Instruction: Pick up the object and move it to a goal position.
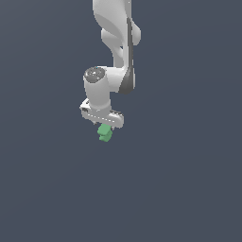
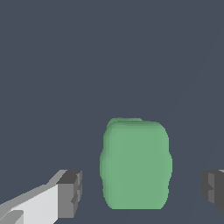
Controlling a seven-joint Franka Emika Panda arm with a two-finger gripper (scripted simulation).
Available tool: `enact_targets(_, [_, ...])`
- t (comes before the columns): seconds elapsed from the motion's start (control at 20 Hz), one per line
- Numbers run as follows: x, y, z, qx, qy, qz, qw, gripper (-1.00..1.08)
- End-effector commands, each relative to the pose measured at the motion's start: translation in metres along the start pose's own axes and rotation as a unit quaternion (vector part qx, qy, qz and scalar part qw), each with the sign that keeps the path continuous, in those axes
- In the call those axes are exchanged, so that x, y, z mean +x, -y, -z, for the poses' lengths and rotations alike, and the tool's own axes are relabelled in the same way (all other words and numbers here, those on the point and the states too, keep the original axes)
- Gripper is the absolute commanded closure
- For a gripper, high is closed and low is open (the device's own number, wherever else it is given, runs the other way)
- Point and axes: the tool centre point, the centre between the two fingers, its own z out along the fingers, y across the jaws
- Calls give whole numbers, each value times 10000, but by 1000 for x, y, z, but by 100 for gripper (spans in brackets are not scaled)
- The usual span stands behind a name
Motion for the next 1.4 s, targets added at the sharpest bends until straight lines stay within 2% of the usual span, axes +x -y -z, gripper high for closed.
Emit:
enact_targets(0.0, [0, 0, 0, 1, -3, 3, 10000, -92])
enact_targets(0.85, [-1, -1, -51, 0, -4, -22, 10000, -92])
enact_targets(0.9, [-1, -1, -51, 0, -4, -22, 10000, 108])
enact_targets(1.35, [-1, -1, -51, 0, -4, -22, 10000, 108])
